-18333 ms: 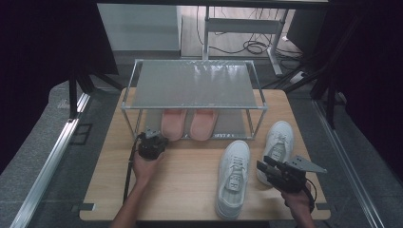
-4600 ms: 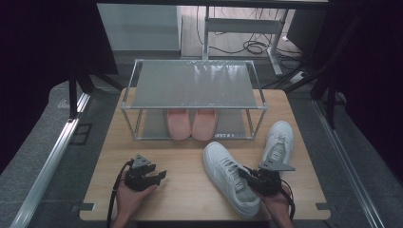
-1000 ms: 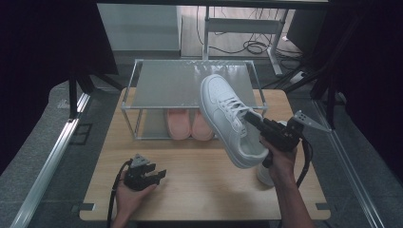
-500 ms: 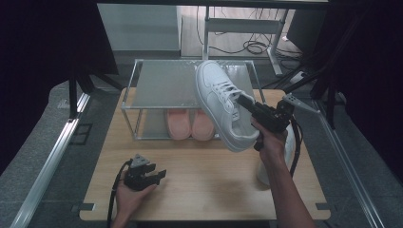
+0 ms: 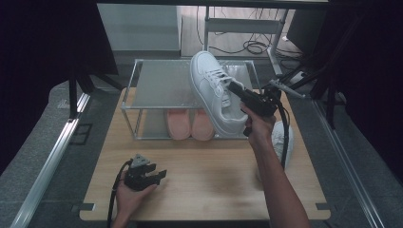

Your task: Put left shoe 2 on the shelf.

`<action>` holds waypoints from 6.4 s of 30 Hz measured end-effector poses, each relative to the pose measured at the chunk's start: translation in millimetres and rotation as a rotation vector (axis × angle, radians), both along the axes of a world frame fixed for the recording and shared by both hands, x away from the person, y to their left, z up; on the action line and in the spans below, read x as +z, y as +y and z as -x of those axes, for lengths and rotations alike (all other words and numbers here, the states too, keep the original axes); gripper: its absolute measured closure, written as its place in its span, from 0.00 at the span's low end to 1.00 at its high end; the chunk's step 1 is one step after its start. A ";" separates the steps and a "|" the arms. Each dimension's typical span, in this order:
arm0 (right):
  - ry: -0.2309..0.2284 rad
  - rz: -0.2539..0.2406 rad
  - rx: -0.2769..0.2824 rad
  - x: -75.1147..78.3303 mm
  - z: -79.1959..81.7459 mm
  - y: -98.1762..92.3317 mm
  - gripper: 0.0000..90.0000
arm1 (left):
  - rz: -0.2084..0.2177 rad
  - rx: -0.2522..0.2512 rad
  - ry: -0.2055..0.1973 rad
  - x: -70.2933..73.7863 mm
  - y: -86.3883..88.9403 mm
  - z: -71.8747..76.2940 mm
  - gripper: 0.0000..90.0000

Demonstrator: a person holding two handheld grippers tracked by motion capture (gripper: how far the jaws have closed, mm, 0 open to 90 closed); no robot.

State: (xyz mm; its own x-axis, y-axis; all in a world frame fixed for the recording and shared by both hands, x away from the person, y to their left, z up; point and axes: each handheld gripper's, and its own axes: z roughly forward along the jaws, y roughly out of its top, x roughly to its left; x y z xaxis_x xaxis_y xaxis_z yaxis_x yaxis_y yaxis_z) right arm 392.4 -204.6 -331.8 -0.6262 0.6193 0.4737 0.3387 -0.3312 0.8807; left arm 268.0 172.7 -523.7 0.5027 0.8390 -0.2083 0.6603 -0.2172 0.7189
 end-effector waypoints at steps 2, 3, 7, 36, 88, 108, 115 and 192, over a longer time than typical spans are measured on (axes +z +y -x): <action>0.004 -0.002 0.000 0.3 -2.3 2.0 0.87 | 0.002 0.001 0.001 0.0 0.0 0.1 0.51; 0.008 -0.002 0.000 0.9 -4.9 4.5 0.87 | 0.000 0.000 -0.002 0.1 0.3 0.0 0.51; 0.012 0.001 -0.004 5.1 -14.1 12.9 0.87 | 0.003 0.003 -0.003 0.4 1.3 -0.1 0.51; 0.079 -0.006 -0.046 6.8 -56.5 38.3 0.87 | 0.011 0.011 -0.007 1.5 5.5 0.4 0.51; 0.075 0.200 -0.074 8.5 -89.8 63.5 0.80 | 0.004 0.002 -0.014 2.9 5.1 3.9 0.51; 0.072 0.237 0.056 -30.1 -32.4 34.9 0.96 | -0.009 0.001 -0.010 2.3 1.3 5.4 0.51; 0.080 0.226 0.080 -38.7 -27.3 35.2 0.98 | -0.009 0.002 -0.012 3.0 2.5 6.2 0.51; 0.059 0.194 0.171 -57.4 -25.0 82.6 0.99 | -0.019 -0.005 -0.012 2.4 0.4 7.7 0.51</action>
